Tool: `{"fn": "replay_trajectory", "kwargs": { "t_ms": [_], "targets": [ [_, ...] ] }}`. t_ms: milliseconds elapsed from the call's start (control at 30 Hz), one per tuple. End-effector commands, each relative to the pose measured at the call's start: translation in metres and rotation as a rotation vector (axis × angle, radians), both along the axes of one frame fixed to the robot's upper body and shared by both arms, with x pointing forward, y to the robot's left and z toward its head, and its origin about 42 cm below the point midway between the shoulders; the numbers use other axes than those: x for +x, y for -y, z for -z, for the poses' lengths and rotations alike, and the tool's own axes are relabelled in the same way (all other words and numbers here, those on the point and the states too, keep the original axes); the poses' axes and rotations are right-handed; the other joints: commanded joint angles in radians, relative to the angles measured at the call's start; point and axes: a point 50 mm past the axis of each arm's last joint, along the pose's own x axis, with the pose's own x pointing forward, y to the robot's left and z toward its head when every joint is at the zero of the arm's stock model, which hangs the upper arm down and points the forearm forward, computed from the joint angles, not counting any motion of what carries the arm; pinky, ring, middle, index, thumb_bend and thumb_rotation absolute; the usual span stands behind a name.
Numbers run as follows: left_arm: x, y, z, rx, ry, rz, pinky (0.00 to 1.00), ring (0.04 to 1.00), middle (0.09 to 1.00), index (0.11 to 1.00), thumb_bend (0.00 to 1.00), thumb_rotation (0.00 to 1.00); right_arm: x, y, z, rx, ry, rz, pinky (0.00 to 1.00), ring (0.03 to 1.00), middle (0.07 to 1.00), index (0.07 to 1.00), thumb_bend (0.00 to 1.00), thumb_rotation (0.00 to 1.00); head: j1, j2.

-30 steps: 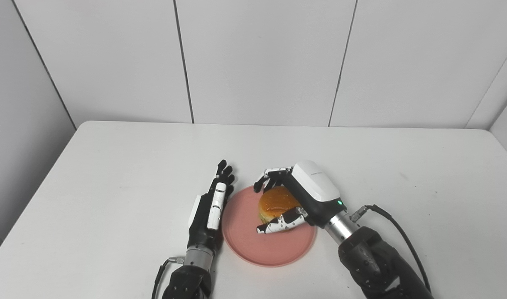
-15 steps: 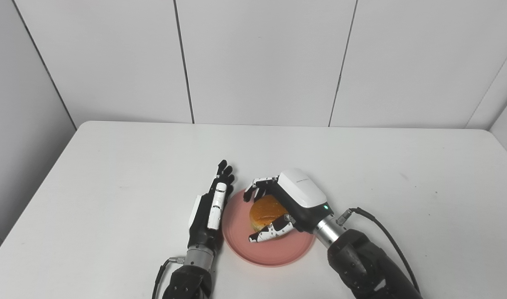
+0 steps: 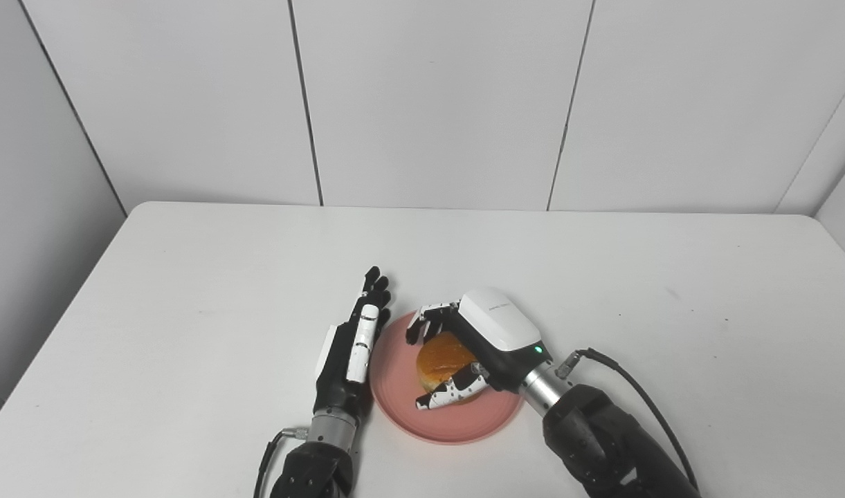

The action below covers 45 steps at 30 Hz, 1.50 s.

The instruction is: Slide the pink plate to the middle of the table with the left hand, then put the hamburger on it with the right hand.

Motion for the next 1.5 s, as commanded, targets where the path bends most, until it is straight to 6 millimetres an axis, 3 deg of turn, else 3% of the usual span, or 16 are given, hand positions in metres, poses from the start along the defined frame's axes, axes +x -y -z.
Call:
{"fn": "replay_trajectory", "kwargs": {
  "t_ms": [0, 133, 200, 267, 300, 367, 667, 867, 1033, 1200, 1467],
  "targets": [
    [-0.018, -0.006, 0.033, 0.003, -0.090, -0.006, 1.00, 0.995, 1.000, 0.993, 0.56, 1.00, 0.003, 0.000, -0.010, 0.007, 0.050, -0.025, 0.28, 0.330, 0.404, 0.513, 0.51, 0.00, -0.002, 0.000],
    [-0.018, -0.006, 0.033, 0.009, -0.087, -0.004, 1.00, 1.000, 1.000, 0.994, 0.56, 1.00, 0.001, 0.005, -0.012, 0.013, 0.056, -0.023, 0.40, 0.458, 0.446, 0.530, 0.51, 0.00, -0.006, -0.001],
    [-0.017, -0.006, 0.034, 0.015, -0.086, -0.001, 1.00, 1.000, 1.000, 0.996, 0.56, 1.00, -0.001, 0.008, -0.013, 0.025, 0.066, -0.023, 0.51, 0.556, 0.577, 0.504, 0.50, 0.12, -0.007, -0.002],
    [-0.018, -0.007, 0.034, 0.013, -0.089, 0.005, 1.00, 1.000, 1.000, 0.998, 0.57, 1.00, -0.004, 0.011, -0.014, 0.040, 0.077, -0.028, 0.57, 0.620, 0.646, 0.500, 0.50, 0.16, -0.008, -0.001],
    [-0.018, -0.007, 0.033, 0.011, -0.091, 0.008, 1.00, 1.000, 1.000, 0.997, 0.56, 1.00, -0.005, 0.013, -0.015, 0.048, 0.081, -0.030, 0.63, 0.668, 0.693, 0.650, 0.57, 0.39, -0.008, -0.001],
    [-0.018, -0.007, 0.033, 0.009, -0.093, 0.010, 1.00, 1.000, 1.000, 0.991, 0.55, 1.00, -0.009, 0.016, -0.017, 0.056, 0.087, -0.032, 0.70, 0.737, 0.764, 0.785, 0.64, 0.59, -0.009, 0.000],
    [-0.018, -0.007, 0.031, 0.020, -0.102, 0.013, 1.00, 1.000, 1.000, 0.993, 0.56, 1.00, -0.020, 0.027, -0.021, 0.114, 0.105, -0.021, 0.82, 0.865, 0.907, 0.931, 0.70, 0.81, -0.012, 0.001],
    [-0.018, -0.008, 0.030, 0.021, -0.098, 0.015, 1.00, 1.000, 1.000, 0.996, 0.56, 1.00, -0.024, 0.033, -0.021, 0.176, 0.107, -0.012, 0.86, 0.920, 0.965, 0.965, 0.70, 0.87, -0.010, 0.003],
    [-0.016, -0.010, 0.031, 0.048, -0.082, 0.000, 1.00, 1.000, 1.000, 0.994, 0.56, 1.00, -0.027, 0.039, -0.018, 0.299, 0.081, 0.012, 0.87, 0.941, 0.996, 0.990, 0.68, 0.86, -0.011, 0.003],
    [-0.015, -0.012, 0.029, 0.036, -0.075, -0.018, 1.00, 1.000, 1.000, 0.998, 0.55, 1.00, -0.029, 0.048, -0.003, 0.443, 0.022, 0.059, 0.94, 0.994, 1.000, 1.000, 0.72, 0.91, -0.011, 0.005],
    [-0.016, -0.017, 0.027, 0.019, -0.053, -0.036, 1.00, 1.000, 1.000, 1.000, 0.54, 1.00, -0.042, 0.058, 0.024, 0.676, -0.113, 0.192, 1.00, 1.000, 1.000, 1.000, 0.68, 1.00, -0.015, 0.011]
  ]
}}
